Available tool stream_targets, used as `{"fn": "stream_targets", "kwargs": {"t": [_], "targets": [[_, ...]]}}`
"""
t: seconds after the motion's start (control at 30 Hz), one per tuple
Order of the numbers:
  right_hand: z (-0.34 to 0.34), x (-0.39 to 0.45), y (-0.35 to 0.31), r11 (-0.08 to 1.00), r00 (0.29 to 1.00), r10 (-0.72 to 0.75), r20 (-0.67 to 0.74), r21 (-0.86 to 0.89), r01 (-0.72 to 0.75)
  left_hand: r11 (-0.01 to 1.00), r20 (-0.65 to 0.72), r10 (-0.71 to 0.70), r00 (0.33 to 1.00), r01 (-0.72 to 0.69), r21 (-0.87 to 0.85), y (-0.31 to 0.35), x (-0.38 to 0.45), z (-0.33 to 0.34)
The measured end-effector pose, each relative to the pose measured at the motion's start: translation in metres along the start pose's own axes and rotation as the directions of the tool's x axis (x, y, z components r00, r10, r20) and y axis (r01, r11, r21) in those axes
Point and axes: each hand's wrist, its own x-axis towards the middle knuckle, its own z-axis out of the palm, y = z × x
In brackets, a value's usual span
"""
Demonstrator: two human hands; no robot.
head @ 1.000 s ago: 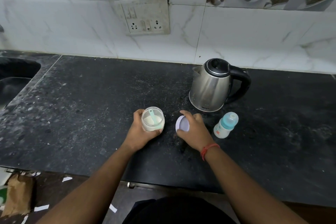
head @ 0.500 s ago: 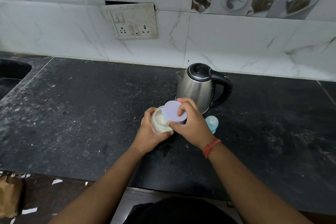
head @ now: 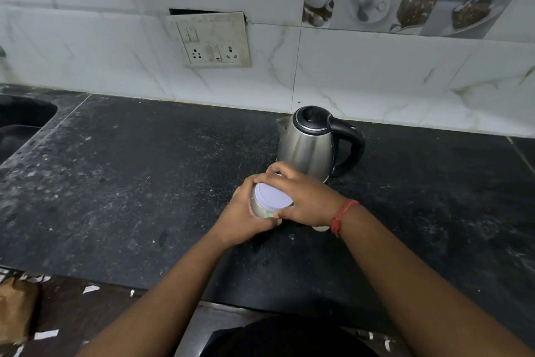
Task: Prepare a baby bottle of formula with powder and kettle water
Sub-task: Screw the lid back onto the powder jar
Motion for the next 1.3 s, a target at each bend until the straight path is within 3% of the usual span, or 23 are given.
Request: {"fn": "stream_targets", "kwargs": {"t": [0.07, 0.23, 0.33, 0.4, 0.5, 0.6, 0.67, 0.8, 0.93, 1.1, 1.3], "targets": [[-0.003, 0.002, -0.002, 0.999, 0.999, 0.035, 0.006, -0.035, -0.035, 1.000, -0.002, -0.021, 1.000, 0.021, -0.014, 0.000, 0.000, -0.001], [0.000, 0.008, -0.016, 0.936, 0.956, 0.293, -0.002, -0.204, -0.287, 0.995, -0.052, -0.086, 0.995, 0.083, -0.055, -0.003, 0.000, 0.001], [-0.007, 0.005, -0.019, 0.891, 0.943, 0.332, -0.027, -0.318, -0.323, 0.995, -0.070, -0.085, 0.994, 0.081, -0.049, -0.005, 0.001, -0.003], [-0.015, 0.001, -0.017, 0.879, 0.950, 0.302, -0.076, -0.363, -0.308, 0.996, -0.068, -0.088, 0.994, 0.086, -0.038, -0.006, 0.000, -0.007], [-0.020, -0.001, -0.007, 0.950, 0.974, 0.179, -0.138, -0.233, -0.208, 0.996, -0.028, -0.090, 0.996, 0.090, -0.017, -0.006, -0.001, -0.013], [-0.017, 0.004, 0.002, 0.993, 0.999, -0.019, 0.040, -0.115, 0.024, 0.996, 0.051, -0.079, 0.996, 0.081, -0.044, -0.001, -0.002, -0.014], [-0.013, 0.007, 0.002, 0.990, 0.995, -0.030, 0.095, -0.133, 0.042, 0.996, 0.118, -0.065, 0.991, 0.072, -0.061, 0.003, -0.004, -0.014], [-0.007, 0.011, -0.010, 0.964, 0.999, 0.032, -0.037, -0.264, -0.040, 0.995, 0.126, -0.050, 0.991, 0.060, -0.077, 0.014, -0.006, -0.012], [0.002, 0.015, -0.016, 0.900, 0.976, 0.036, -0.213, -0.417, -0.124, 0.997, 0.020, -0.005, 1.000, 0.006, -0.078, 0.027, -0.006, -0.001], [0.016, 0.020, -0.023, 0.884, 0.936, 0.142, -0.323, -0.383, -0.267, 0.997, -0.095, 0.013, 0.995, -0.020, -0.073, 0.030, -0.008, 0.003], [0.033, 0.028, -0.030, 0.881, 0.892, 0.297, -0.340, -0.264, -0.394, 0.999, -0.163, 0.027, 0.986, -0.030, -0.021, 0.015, -0.010, 0.005]]}}
